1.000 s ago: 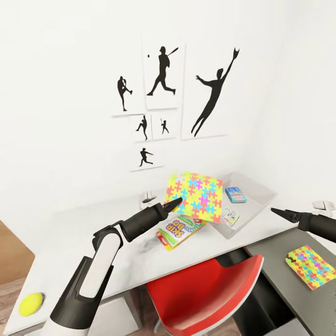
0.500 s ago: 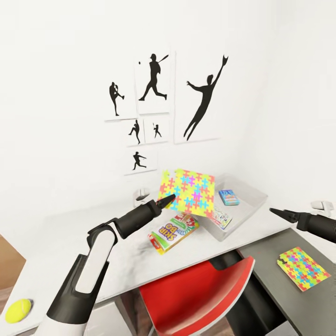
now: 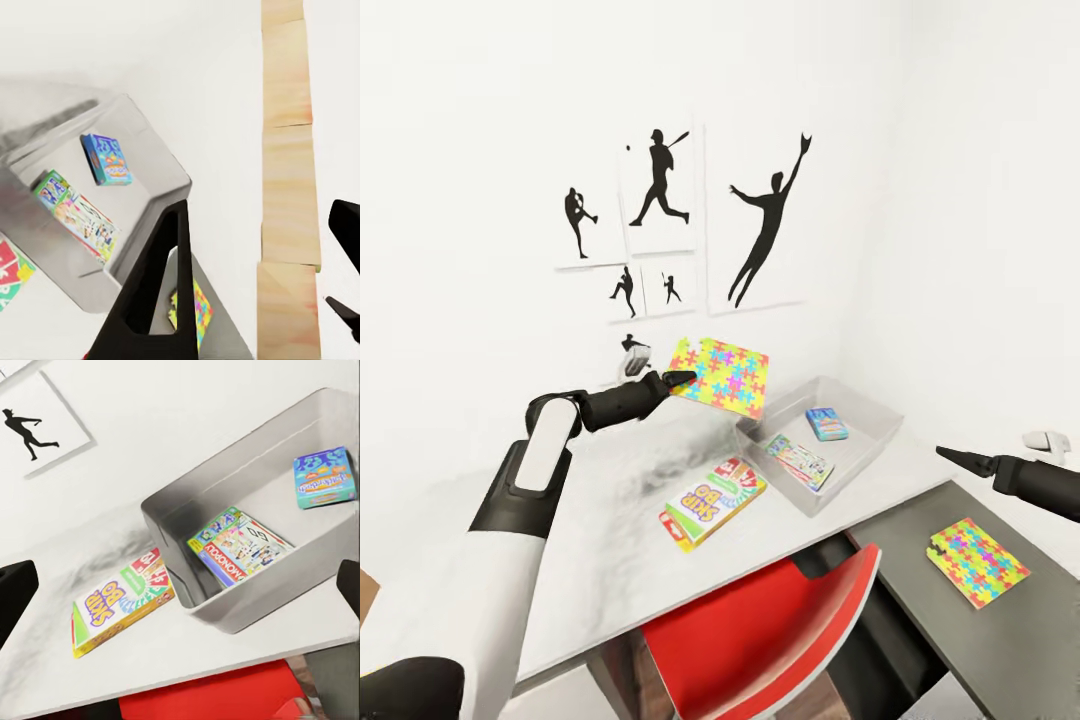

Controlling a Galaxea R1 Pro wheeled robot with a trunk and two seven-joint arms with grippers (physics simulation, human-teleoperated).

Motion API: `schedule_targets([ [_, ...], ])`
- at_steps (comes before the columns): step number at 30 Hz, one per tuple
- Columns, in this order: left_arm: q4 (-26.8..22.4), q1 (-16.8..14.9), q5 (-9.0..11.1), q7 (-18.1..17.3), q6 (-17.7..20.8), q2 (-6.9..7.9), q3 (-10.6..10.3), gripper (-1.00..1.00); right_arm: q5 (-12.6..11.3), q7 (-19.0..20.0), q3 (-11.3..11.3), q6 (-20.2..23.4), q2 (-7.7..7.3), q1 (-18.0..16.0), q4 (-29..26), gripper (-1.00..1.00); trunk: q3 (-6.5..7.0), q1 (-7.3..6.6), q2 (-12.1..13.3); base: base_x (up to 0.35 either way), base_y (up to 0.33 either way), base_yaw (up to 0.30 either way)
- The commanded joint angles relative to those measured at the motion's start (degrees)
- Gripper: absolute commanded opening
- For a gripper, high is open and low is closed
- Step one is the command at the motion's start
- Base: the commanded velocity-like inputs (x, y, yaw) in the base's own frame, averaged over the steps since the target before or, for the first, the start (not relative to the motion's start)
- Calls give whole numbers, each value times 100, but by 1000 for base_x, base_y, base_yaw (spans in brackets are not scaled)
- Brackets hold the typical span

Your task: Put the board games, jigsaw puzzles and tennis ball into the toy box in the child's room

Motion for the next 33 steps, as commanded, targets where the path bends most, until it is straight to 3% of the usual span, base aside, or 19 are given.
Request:
schedule_targets([
  [1,123,-93,-8,-4,47,9,39,-100,59,56,-5,44,1,-9,-5,100,-4,4,-13,0,0,-182],
  [6,578,-446,-9,38,104,45,232,-100,62,49,4,44,2,-10,-3,100,38,4,-13,0,0,-183],
  [12,1063,-864,-12,65,126,53,350,-100,67,34,207,44,2,-16,1,100,89,4,-13,0,0,-183],
  [18,1617,-1260,-28,77,85,50,392,-100,69,19,333,44,6,-12,3,100,140,4,-13,0,0,-184],
  [22,2401,-1652,-56,81,-112,55,406,-100,75,9,384,44,23,-12,3,100,174,4,-13,0,0,-180],
  [29,2681,-1898,-78,90,-172,67,414,-100,104,3,497,44,28,-17,3,100,233,4,-13,0,0,-168],
  [33,3122,-2160,-84,95,-333,63,409,-100,122,-33,532,44,29,-18,3,100,267,4,-13,0,0,-161],
])
